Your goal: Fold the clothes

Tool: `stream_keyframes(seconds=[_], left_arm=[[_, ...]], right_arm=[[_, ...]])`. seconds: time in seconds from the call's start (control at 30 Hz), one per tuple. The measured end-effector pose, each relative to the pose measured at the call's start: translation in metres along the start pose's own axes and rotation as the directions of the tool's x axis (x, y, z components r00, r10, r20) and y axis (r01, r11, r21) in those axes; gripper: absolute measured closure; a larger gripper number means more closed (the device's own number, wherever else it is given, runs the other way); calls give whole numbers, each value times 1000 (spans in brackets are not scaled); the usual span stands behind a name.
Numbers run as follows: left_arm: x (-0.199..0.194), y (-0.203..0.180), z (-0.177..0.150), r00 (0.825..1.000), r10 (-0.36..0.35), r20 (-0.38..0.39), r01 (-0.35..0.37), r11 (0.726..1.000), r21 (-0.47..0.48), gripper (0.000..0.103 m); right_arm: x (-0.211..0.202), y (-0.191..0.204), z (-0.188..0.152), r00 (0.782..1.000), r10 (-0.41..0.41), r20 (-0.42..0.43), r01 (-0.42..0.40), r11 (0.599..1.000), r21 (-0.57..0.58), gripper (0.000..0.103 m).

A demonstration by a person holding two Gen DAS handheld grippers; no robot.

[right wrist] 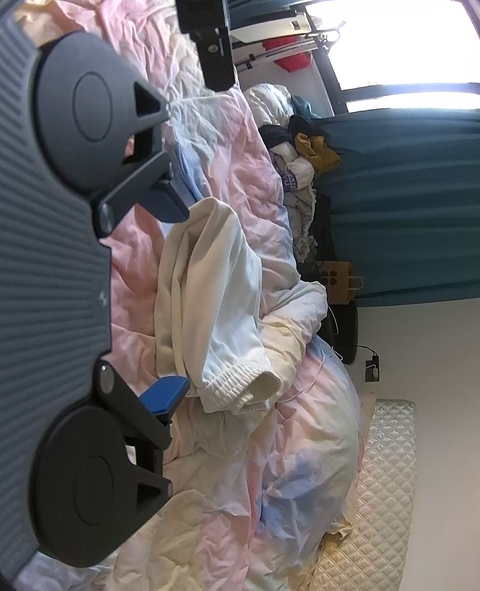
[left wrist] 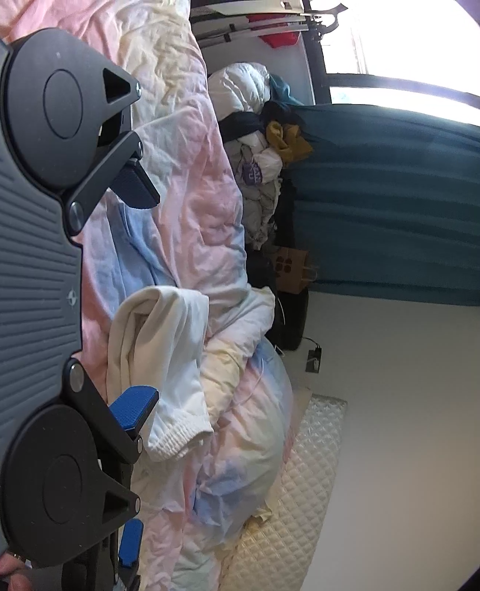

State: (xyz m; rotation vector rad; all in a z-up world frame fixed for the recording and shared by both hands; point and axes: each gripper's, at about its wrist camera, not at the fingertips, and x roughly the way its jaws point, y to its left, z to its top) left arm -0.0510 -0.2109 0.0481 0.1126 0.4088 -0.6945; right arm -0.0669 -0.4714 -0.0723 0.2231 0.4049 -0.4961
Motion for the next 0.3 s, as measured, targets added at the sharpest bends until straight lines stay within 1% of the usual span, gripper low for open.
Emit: stream_keyframes(seconds=[0.13, 0.3], left_arm=[[0, 4, 0, 1000, 4, -10, -4, 1000, -13, 0], [-3, 3, 1, 1000, 6, -3, -6, 1000, -7, 0]], right_arm=[[-2, 3, 1, 1000, -2, 4, 2, 1000, -14, 12], [-4, 6, 2, 1000, -11, 5, 11, 1000, -26, 12]])
